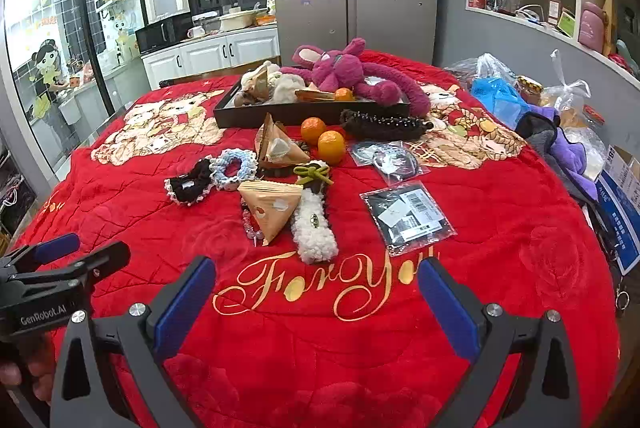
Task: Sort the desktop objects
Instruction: 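Move left gripper to black lace scrunchie while right gripper approaches triangular snack packet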
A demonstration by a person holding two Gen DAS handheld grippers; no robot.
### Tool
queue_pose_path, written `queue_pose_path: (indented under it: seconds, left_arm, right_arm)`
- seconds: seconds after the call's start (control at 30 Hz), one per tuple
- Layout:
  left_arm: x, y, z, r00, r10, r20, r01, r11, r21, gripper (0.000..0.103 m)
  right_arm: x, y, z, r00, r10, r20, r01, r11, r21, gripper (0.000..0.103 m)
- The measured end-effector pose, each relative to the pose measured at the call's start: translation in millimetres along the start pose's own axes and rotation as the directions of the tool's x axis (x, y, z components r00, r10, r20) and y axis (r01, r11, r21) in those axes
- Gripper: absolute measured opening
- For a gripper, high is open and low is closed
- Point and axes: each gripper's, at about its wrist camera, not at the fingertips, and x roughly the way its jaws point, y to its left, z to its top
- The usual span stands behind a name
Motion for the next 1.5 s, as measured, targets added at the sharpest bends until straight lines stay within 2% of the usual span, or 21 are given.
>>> queue_pose_path:
  seconds: [0.33, 0.67, 0.83, 1.1, 1.3, 1.5]
  left_arm:
    - [10, -1, 7, 1.0, 0.02, -0.009, -0.019, 1.0, 0.02, 0.098]
    - [38, -1, 33, 0.999, 0.046, -0.029, -0.045, 0.998, 0.032, 0.098]
    - [56, 8, 45, 0.998, 0.044, -0.044, -0.043, 0.999, 0.032, 0.098]
    - [93, 17, 60, 0.996, 0.045, -0.08, -0.039, 0.997, 0.073, 0.098]
    - [126, 10, 67, 0.992, 0.026, -0.126, -0.013, 0.994, 0.104, 0.098]
    - [135, 5, 68, 0.994, 0.05, -0.095, -0.038, 0.991, 0.13, 0.097]
  right_arm:
    - [14, 11, 0, 1.0, 0.014, -0.022, -0.015, 0.999, -0.032, 0.103]
    - [38, 18, 17, 0.997, 0.074, -0.039, -0.075, 0.997, -0.03, 0.103]
    - [56, 22, 30, 0.99, 0.134, -0.055, -0.134, 0.991, -0.014, 0.103]
    - [90, 36, 42, 0.988, 0.119, -0.097, -0.122, 0.992, -0.031, 0.103]
    - [110, 31, 44, 0.99, 0.07, -0.124, -0.073, 0.997, -0.016, 0.103]
    - [129, 22, 39, 0.986, 0.072, -0.153, -0.069, 0.997, 0.027, 0.1]
